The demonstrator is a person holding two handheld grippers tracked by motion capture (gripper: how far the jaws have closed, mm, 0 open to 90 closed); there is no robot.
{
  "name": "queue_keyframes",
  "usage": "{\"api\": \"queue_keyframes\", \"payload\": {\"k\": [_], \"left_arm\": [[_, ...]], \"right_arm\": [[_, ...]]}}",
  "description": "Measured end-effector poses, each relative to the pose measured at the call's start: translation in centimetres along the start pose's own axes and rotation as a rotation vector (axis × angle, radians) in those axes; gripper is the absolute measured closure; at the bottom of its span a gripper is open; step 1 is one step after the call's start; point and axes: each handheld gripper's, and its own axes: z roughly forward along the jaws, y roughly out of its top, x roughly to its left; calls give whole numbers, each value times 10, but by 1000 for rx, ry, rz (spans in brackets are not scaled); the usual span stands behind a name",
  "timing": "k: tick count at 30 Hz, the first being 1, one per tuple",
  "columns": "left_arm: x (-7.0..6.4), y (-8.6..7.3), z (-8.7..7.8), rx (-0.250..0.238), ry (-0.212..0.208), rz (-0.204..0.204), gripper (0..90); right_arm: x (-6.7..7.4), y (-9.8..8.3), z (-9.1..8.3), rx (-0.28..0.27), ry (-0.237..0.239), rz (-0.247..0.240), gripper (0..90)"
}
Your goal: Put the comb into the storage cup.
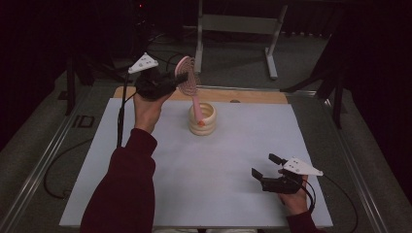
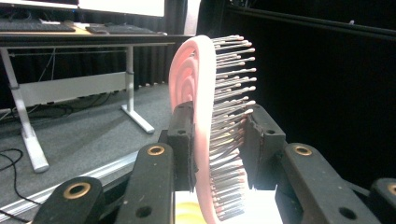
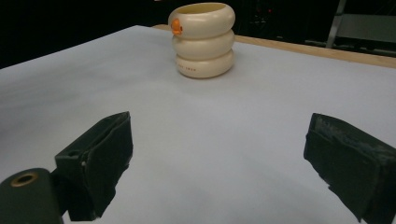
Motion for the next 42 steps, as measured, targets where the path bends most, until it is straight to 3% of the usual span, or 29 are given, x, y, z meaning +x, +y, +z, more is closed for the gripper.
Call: {"api": "queue_keyframes", "payload": {"k": [27,42], "left_arm": [[-2,-5,21,-4,78,2,680],[-2,-14,34,10,97,1,679]], "right_arm": [[-1,0,0,2,-2,8,81],[-2,-1,-3,-3,-3,14,81]]}}
